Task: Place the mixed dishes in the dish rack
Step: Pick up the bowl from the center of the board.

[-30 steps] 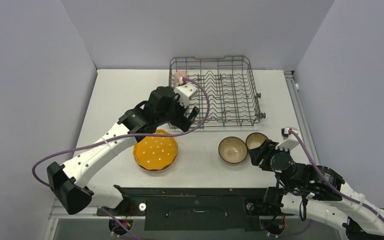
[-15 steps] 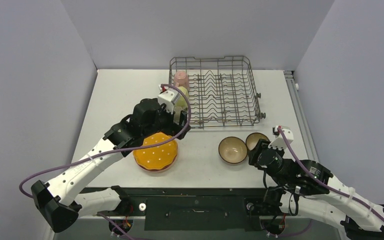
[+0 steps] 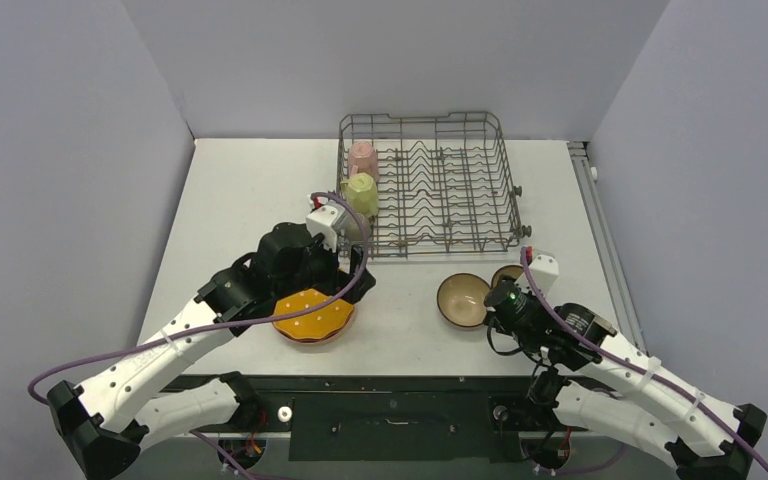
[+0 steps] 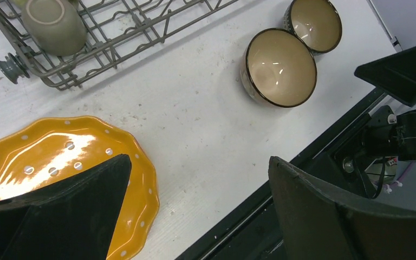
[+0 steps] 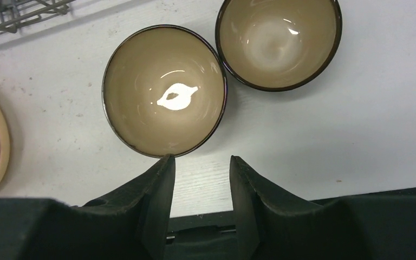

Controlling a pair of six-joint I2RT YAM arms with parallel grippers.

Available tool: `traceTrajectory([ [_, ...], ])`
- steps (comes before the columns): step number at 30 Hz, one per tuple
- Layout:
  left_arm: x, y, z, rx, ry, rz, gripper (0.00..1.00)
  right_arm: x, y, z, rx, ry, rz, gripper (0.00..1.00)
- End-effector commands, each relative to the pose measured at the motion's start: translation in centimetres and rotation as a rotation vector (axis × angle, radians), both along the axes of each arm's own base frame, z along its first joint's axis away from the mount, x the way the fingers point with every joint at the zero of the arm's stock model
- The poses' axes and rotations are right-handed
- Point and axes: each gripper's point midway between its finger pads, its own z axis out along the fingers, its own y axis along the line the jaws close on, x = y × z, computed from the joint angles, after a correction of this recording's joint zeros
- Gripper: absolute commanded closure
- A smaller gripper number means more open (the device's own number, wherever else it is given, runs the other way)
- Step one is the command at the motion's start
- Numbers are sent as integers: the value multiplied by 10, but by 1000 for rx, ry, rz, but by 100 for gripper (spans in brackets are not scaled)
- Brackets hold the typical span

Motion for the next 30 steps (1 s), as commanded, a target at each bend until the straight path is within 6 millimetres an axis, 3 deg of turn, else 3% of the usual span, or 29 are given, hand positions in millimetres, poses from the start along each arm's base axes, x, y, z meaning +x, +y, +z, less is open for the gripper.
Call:
traceTrajectory([
  [1,-15,3,7,-54,5,-13,4,11,3,-12,19,15,-32,62],
  [11,-31,16,-20,-35,26,-24,4,20,-2,-49,76,82,-122,57],
  [19,-40,19,-30,-32,42,-42,4,29,0,-72,119,114,-182,54],
  [30,-45,21,-36,-36,61,-39,4,39,1,-96,156,151,-231,57],
])
